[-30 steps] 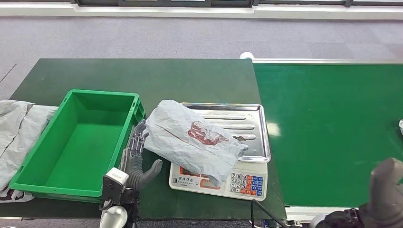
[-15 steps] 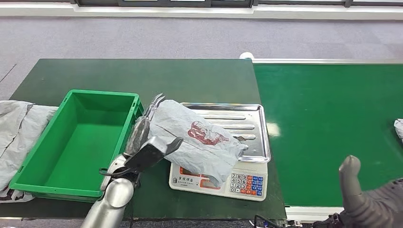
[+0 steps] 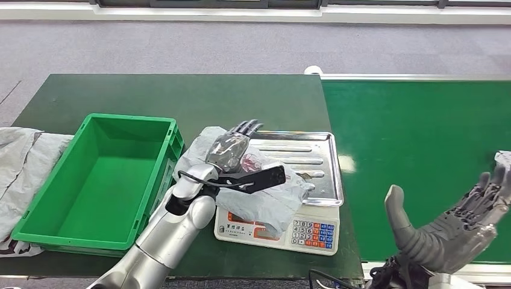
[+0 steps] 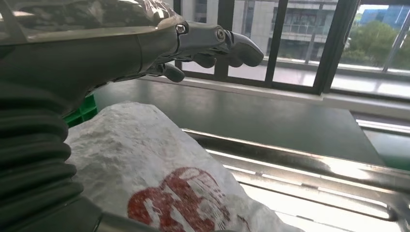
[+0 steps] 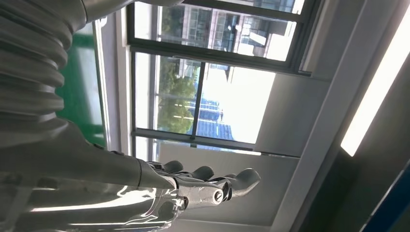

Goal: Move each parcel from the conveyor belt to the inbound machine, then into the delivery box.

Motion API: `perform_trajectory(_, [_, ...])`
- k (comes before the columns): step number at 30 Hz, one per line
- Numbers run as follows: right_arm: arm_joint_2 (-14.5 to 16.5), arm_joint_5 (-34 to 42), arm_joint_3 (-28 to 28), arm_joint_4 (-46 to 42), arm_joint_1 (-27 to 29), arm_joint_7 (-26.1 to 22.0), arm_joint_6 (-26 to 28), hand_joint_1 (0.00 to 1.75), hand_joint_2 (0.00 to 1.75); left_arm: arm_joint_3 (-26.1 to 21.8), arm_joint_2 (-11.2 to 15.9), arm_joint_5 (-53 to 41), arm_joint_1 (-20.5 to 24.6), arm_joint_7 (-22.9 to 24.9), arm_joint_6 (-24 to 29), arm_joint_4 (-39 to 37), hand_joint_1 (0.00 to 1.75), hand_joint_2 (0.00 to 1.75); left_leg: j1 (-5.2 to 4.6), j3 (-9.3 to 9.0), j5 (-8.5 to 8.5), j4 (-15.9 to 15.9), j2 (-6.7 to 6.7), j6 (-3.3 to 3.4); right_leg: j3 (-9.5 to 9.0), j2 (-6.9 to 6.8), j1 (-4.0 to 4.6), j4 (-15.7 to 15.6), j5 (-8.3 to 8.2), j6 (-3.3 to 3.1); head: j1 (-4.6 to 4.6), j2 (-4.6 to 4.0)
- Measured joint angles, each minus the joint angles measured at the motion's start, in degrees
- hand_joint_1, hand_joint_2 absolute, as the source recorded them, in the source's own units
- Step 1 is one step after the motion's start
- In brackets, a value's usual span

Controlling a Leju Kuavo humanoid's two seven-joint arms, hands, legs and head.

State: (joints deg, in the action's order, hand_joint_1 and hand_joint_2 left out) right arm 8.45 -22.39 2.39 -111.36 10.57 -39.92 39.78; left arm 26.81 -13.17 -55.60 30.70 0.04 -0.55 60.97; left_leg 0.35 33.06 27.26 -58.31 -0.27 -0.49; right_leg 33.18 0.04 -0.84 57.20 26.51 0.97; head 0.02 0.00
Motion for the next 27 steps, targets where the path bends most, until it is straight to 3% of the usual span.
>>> perform_trajectory(11, [0.75, -5.93, 1.96, 3.87, -1.32, 2.46, 0.0, 0.0, 1.75, 5.03, -3.79, -4.7, 6.23, 1.4, -2.48, -16.01, 0.03, 1.75, 0.0, 0.0, 0.0, 0.0, 0.01, 0.0, -0.01, 0.03, 0.0, 0.01, 0.0, 0.0, 0.0, 0.0])
perform_trajectory(15, [0.75, -6.29, 2.5, 4.58, -1.7, 3.53, 0.0, 0.0, 1.75, 5.9, -4.41, -5.27, 7.09, 1.4, -2.5, -18.68, 1.75, 1.75, 0.0, 0.01, 0.0, 0.0, 0.01, 0.0, -0.01, 0.02, 0.0, 0.01, 0.0, 0.0, 0.0, 0.0])
perform_trajectory(27, [0.75, -7.02, 2.74, 6.18, -2.1, 5.65, -0.01, 0.0, 1.75, 7.06, -5.2, -6.1, 8.22, 1.43, -2.63, -22.05, 1.75, 1.75, 0.0, 0.0, 0.0, 0.0, 0.01, 0.0, -0.02, 0.02, 0.0, 0.01, 0.0, 0.0, 0.0, 0.0])
